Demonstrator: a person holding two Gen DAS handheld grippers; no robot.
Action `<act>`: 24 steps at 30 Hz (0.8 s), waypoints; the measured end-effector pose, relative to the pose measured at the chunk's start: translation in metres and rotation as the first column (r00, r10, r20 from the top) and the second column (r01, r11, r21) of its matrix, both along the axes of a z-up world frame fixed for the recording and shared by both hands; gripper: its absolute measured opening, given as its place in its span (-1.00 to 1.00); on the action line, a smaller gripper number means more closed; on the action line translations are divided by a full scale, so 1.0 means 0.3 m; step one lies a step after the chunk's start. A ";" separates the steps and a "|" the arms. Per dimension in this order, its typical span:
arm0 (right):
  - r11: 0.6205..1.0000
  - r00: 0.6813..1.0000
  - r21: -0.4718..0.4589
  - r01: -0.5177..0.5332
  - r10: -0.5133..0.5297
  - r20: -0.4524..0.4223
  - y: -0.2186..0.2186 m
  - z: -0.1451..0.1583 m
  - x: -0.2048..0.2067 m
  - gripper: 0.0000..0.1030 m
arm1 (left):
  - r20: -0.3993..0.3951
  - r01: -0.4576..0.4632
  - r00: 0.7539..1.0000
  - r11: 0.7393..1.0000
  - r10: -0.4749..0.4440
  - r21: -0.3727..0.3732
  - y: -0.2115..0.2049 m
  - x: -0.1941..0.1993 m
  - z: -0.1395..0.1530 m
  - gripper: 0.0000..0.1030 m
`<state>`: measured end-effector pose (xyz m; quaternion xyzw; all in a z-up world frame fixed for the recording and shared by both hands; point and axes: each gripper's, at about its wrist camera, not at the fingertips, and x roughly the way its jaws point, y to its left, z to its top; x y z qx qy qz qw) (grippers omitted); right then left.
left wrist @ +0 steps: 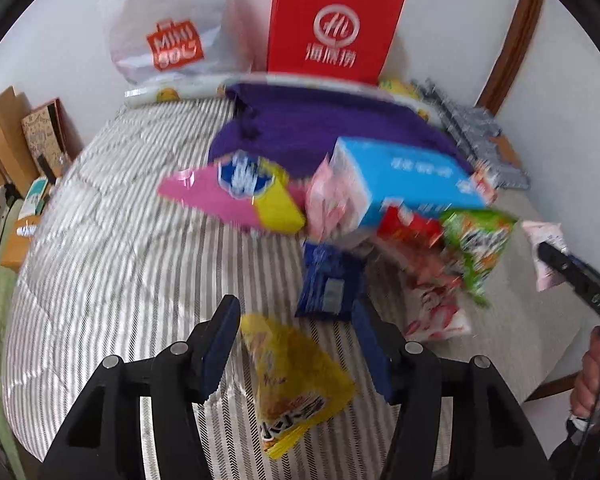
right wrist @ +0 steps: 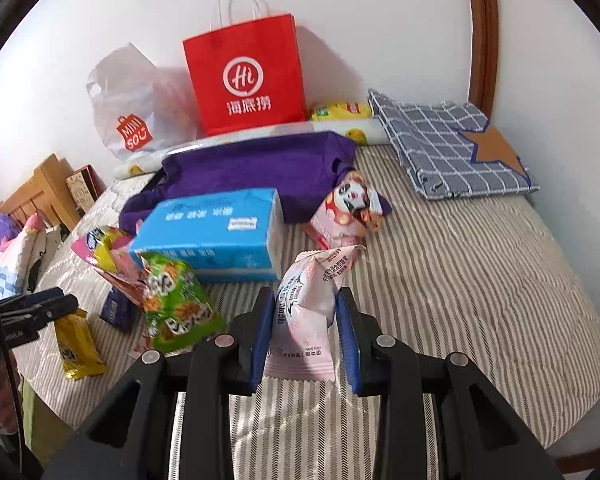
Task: Organize snacks
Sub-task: 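Grasp the yellow chip bag with the left tool while the right tool holds the candy bag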
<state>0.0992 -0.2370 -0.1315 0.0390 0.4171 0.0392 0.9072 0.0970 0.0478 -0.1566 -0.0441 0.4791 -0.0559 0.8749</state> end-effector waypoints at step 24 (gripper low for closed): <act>0.999 0.999 0.025 -0.025 0.025 0.035 0.018 0.066 -0.046 -0.38 | 0.067 0.050 0.997 0.999 -0.049 -0.018 -0.037 -0.081 0.080 -0.29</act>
